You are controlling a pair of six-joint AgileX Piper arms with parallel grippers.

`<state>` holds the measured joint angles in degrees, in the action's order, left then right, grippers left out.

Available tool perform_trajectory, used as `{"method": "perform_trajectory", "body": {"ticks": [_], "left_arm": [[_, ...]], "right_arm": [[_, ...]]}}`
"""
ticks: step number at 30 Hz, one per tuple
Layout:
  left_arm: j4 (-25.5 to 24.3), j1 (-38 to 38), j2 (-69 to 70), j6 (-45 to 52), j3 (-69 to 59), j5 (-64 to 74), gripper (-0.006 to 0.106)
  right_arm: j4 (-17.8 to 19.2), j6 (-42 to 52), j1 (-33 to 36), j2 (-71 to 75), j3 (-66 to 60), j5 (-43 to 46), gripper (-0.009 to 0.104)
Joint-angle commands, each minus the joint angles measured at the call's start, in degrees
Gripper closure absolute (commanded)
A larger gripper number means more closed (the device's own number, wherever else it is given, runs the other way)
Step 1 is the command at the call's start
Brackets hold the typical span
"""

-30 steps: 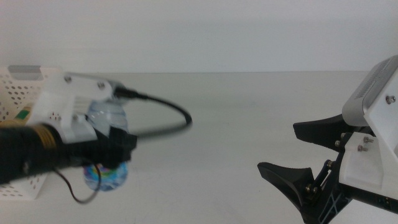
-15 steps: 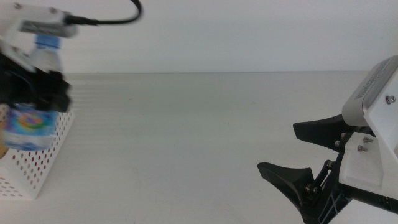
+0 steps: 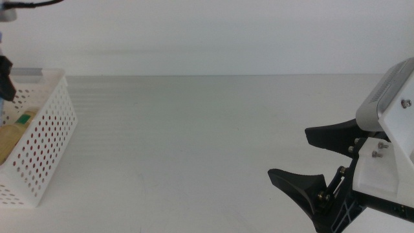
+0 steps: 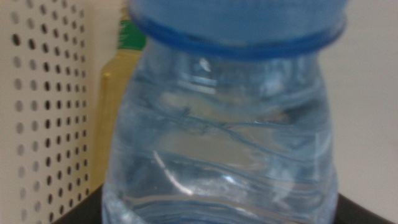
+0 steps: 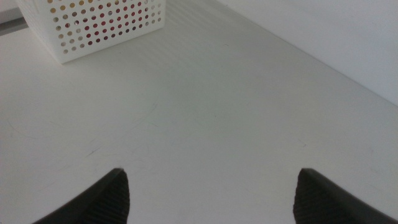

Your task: Use arms to grab the bottles and put them into the dustbin to the left of the table.

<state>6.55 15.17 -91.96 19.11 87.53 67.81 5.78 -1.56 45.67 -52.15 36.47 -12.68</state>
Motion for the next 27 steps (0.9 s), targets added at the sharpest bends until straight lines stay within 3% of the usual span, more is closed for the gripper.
{"method": "perform_trajectory", "body": {"ticks": [1,18,22,27], "left_arm": [[1.3,1.4,0.0,0.9,3.9,-1.1,0.104],[0.9,4.4,-13.1,2.2,5.0,3.0,0.102],[1.0,4.4,-13.3,4.8,5.0,3.0,0.090],[0.9,4.4,-13.3,5.2,5.0,3.0,0.056]], "right_arm": [[0.5,0.8,0.0,0.5,1.6,3.8,0.017],[0.5,0.8,0.0,0.5,1.6,3.8,0.017],[0.5,0.8,0.0,0.5,1.6,3.8,0.017],[0.5,0.8,0.0,0.5,1.6,3.8,0.017]]}}
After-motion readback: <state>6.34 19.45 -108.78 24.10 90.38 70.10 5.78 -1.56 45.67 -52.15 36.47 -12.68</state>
